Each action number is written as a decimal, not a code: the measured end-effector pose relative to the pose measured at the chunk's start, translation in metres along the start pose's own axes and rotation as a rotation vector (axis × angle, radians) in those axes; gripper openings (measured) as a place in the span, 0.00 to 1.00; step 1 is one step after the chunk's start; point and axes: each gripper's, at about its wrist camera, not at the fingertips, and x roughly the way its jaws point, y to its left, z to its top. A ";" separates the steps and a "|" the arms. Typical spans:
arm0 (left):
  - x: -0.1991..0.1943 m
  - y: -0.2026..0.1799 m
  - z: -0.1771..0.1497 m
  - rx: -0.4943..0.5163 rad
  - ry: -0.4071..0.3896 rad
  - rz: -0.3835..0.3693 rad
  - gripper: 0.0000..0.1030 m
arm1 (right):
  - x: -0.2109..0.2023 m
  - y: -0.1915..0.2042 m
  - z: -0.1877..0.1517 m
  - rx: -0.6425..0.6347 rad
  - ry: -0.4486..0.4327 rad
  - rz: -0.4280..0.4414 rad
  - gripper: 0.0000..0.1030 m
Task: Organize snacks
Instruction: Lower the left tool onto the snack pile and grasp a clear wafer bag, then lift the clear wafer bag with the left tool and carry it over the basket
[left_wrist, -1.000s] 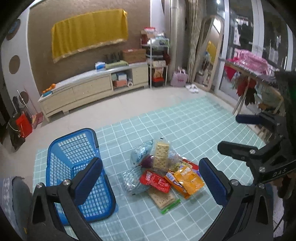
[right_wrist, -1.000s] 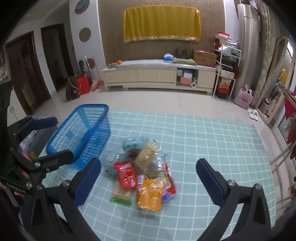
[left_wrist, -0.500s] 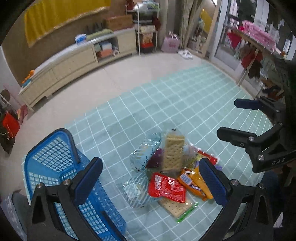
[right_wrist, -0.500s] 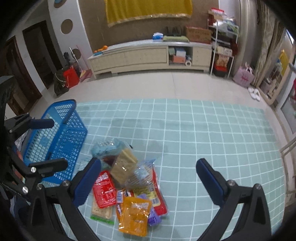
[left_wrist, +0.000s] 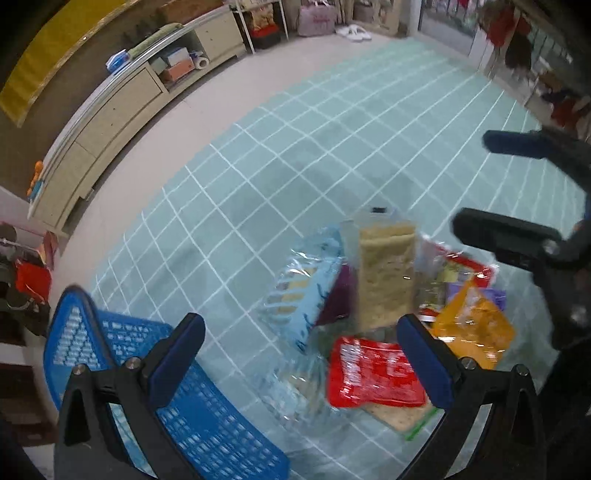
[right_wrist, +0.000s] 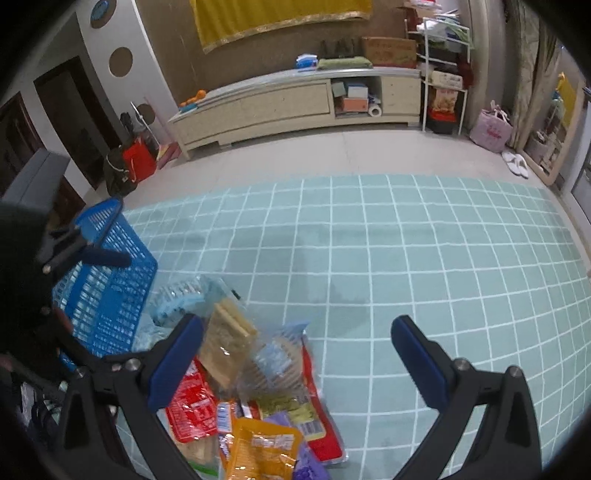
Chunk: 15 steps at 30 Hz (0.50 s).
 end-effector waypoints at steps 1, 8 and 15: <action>0.005 0.000 0.002 0.011 0.012 0.007 1.00 | 0.004 -0.002 -0.002 0.007 0.014 0.004 1.00; 0.034 -0.003 0.012 0.073 0.073 0.012 0.90 | 0.014 -0.010 -0.005 0.035 0.051 0.043 1.00; 0.040 0.000 0.017 0.039 0.072 -0.046 0.44 | 0.014 -0.008 -0.006 0.003 0.052 0.046 1.00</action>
